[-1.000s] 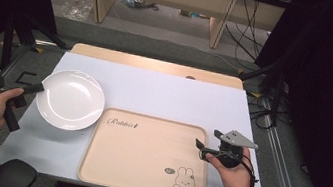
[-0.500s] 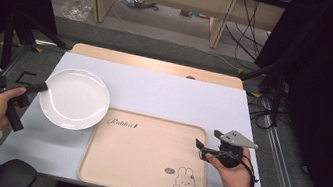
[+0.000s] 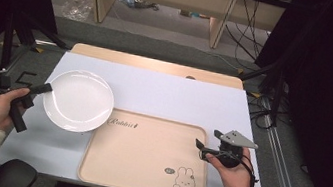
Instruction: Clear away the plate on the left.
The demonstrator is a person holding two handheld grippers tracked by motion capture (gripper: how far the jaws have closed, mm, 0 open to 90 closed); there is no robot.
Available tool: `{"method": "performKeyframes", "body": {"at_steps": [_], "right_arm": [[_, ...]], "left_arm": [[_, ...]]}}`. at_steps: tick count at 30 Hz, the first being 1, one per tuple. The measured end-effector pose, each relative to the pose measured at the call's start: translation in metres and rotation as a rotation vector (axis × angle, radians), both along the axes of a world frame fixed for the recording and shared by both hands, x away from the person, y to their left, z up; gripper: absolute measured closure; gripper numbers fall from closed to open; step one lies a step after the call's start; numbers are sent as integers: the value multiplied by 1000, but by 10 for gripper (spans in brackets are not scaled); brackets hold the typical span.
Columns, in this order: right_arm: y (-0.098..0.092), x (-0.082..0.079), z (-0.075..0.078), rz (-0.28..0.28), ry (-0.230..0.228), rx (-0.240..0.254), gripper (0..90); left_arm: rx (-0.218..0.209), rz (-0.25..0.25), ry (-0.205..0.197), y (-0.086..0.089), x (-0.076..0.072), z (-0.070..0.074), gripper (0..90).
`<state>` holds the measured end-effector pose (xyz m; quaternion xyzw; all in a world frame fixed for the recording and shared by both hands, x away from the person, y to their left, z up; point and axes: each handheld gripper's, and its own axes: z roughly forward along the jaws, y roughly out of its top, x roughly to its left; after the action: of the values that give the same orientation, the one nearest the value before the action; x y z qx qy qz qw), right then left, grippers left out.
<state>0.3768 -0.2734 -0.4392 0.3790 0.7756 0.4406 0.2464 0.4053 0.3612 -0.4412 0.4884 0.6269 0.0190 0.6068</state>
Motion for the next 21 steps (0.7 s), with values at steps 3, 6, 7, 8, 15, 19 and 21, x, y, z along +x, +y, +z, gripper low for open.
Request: {"method": "performKeyframes", "body": {"at_steps": [3, 6, 7, 8, 15, 19, 21], "right_arm": [[0, 0, 0, -2, -1, 3, 233], [0, 0, 0, -1, 1, 2, 233], [0, 0, 0, -1, 1, 3, 233], [0, 0, 0, -1, 1, 3, 233], [0, 0, 0, -1, 0, 3, 233], [0, 0, 0, -1, 1, 4, 233], [0, 0, 0, -1, 1, 3, 233]], "left_arm": [[-4, -5, 2, -3, 0, 0, 869], [-9, -9, 2, -6, 1, 1, 868], [-8, -10, 2, -6, 1, 1, 868], [-5, -16, 1, -7, 1, 1, 868], [-22, -31, 1, -12, 1, 1, 868], [-26, -41, 1, -15, 2, 2, 868], [-29, -44, -1, -16, 2, 2, 868]]}}
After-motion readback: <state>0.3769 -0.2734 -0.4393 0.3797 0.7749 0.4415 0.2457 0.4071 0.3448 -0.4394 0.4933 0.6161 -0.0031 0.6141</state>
